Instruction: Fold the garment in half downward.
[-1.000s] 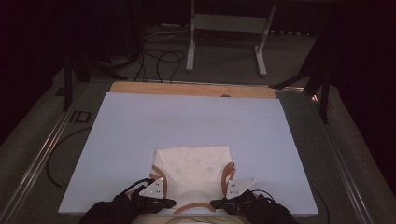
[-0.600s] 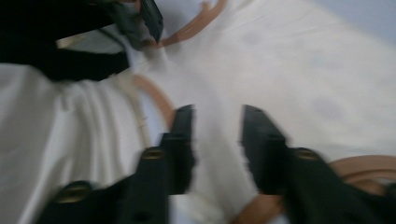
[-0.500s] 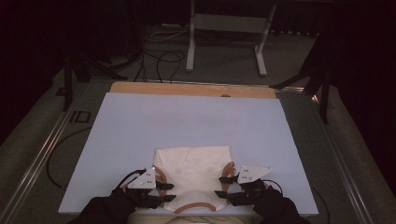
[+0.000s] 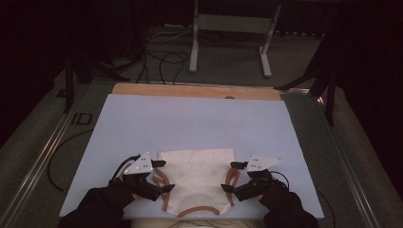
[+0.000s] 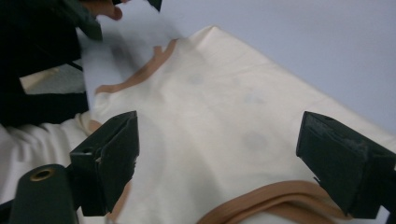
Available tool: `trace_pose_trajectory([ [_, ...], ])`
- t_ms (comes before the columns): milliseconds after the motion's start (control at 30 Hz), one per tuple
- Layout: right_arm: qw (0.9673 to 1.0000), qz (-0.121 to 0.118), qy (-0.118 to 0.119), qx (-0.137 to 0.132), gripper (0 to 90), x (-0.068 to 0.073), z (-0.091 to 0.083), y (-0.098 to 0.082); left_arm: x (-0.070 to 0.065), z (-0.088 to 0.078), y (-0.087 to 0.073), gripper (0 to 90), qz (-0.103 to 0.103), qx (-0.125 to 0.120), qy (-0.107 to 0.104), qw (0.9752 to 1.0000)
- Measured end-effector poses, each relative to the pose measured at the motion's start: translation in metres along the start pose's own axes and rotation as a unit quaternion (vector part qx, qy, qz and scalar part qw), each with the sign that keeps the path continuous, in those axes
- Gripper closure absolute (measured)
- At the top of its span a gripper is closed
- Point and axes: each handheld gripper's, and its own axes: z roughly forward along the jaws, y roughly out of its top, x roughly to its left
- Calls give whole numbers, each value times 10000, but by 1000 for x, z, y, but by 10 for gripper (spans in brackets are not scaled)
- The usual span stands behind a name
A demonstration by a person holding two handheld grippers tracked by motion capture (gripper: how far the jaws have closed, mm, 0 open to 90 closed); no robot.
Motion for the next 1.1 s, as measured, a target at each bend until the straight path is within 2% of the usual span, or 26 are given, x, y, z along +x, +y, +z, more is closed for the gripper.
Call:
trace_pose_trajectory([
  [33, 10000, -43, 9, -40, 132, -5, 1, 1, 7, -2, 2, 66, -8, -70, -44, 10000],
  [200, 9998, -196, -40, -17, 139, -14, 3, 4, 20, -3, 6, 51, -57, -70, -8, 10000],
  [233, 9998, -175, -65, -36, 139, -19, 3, 5, 27, -3, 6, 54, -123, -55, 44, 9999],
  [267, 9998, -175, -65, -36, 139, -19, 3, 5, 27, -3, 6, 62, -123, -55, 44, 9999],
  [300, 9998, -168, -98, -59, 140, -25, 3, 6, 34, -2, 4, 67, -132, 3, 168, 9998],
  [333, 9998, -145, -94, -29, 141, -28, 3, 7, 38, -2, 3, 88, -154, 26, 173, 9997],
  [400, 9998, -79, -190, 60, 140, -35, 4, 9, 42, -1, 2, 135, -193, 21, 201, 9996],
  [433, 9997, -83, -222, 70, 139, -39, 5, 9, 50, 1, 0, 158, -256, 84, 293, 9992],
  [533, 9993, -93, -351, 128, 136, -47, 6, 10, 58, 5, -3, 174, -341, 174, 366, 9986],
  [567, 9989, 2, -450, 157, 136, -56, 8, 12, 66, 9, -6, 182, -431, 283, 465, 9976],
  [600, 9989, 2, -450, 157, 136, -56, 8, 12, 66, 9, -6, 198, -431, 283, 465, 9976],
  [633, 9986, 145, -481, 133, 141, -66, 11, 13, 75, 13, -10, 254, -628, 322, 525, 9961],
  [700, 9981, 147, -553, 207, 146, -73, 15, 14, 84, 18, -12, 305, -767, 453, 652, 9939],
  [733, 9981, 147, -553, 207, 146, -73, 15, 14, 84, 18, -12, 355, -767, 453, 652, 9939],
  [767, 9975, 186, -638, 224, 221, -80, 18, 14, 91, 21, -14, 366, -922, 478, 702, 9921],
  [800, 9975, 186, -638, 224, 221, -80, 18, 14, 91, 21, -14, 395, -922, 478, 702, 9921],
  [833, 9973, 221, -665, 219, 260, -87, 21, 14, 98, 24, -16, 411, -1055, 534, 790, 9898],
  [900, 9967, 265, -724, 258, 288, -94, 25, 13, 103, 26, -18, 460, -1222, 610, 861, 9869],
  [1000, 9959, 349, -777, 317, 323, -102, 29, 10, 106, 27, -19, 512, -1290, 623, 848, 9861],
  [1033, 9960, 410, -721, 337, 325, -104, 31, 9, 108, 29, -20, 515, -1341, 688, 846, 9849],
  [1100, 9953, 490, -734, 388, 344, -109, 33, 7, 110, 30, -21, 555, -1378, 748, 816, 9843],
])
